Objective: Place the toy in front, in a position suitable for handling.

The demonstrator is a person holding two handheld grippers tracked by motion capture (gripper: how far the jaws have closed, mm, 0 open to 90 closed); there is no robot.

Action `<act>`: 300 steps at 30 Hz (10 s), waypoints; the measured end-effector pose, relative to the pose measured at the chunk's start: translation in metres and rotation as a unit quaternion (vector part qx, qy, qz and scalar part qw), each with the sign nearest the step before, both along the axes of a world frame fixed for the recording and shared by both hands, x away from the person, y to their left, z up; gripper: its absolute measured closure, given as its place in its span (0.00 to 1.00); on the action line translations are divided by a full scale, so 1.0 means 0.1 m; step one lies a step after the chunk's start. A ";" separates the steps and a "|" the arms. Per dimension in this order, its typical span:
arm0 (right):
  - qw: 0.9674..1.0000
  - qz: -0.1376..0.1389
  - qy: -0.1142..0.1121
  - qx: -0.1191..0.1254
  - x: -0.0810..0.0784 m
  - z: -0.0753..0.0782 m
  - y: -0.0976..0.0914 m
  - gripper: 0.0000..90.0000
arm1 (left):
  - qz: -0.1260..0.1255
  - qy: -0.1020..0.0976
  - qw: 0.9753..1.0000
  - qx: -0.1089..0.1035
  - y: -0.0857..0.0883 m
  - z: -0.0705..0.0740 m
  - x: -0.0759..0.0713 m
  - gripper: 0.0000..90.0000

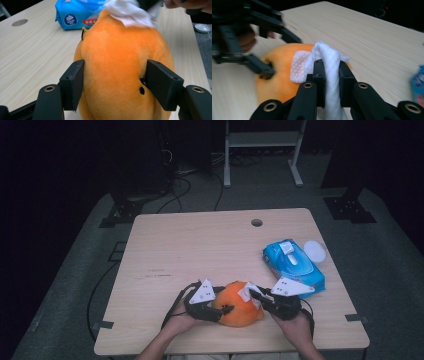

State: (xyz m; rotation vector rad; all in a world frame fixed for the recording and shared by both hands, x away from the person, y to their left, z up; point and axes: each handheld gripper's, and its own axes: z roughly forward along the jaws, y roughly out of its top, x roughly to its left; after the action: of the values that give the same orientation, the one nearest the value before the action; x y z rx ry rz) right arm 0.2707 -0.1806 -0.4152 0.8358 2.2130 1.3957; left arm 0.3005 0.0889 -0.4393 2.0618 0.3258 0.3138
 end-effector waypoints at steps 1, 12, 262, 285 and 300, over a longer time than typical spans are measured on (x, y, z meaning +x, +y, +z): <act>1.000 0.007 -0.003 0.000 -0.01 0.00 0.03 0.88 | -0.002 0.005 1.000 -0.004 0.01 0.01 0.00 0.37; 1.000 0.004 0.006 -0.005 0.06 -0.05 0.04 0.88 | 0.011 -0.008 1.000 -0.004 -0.01 0.00 0.04 0.38; 0.998 0.057 0.008 -0.006 -0.09 0.29 -0.10 0.60 | 0.004 -0.061 0.998 -0.016 -0.29 0.04 -0.19 0.29; 0.999 0.032 -0.019 -0.025 -0.11 0.25 0.08 0.87 | 0.008 -0.027 0.999 -0.019 -0.34 0.04 -0.20 0.28; 1.000 0.006 -0.010 -0.023 -0.08 0.23 -0.09 0.88 | -0.011 -0.045 0.999 -0.006 -0.35 0.03 -0.24 0.27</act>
State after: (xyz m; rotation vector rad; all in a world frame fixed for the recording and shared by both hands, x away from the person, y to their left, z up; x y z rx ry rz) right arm 0.2631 -0.1898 -0.3927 0.7902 2.2301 1.3489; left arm 0.2762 0.0535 -0.4367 2.0305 0.2506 0.3884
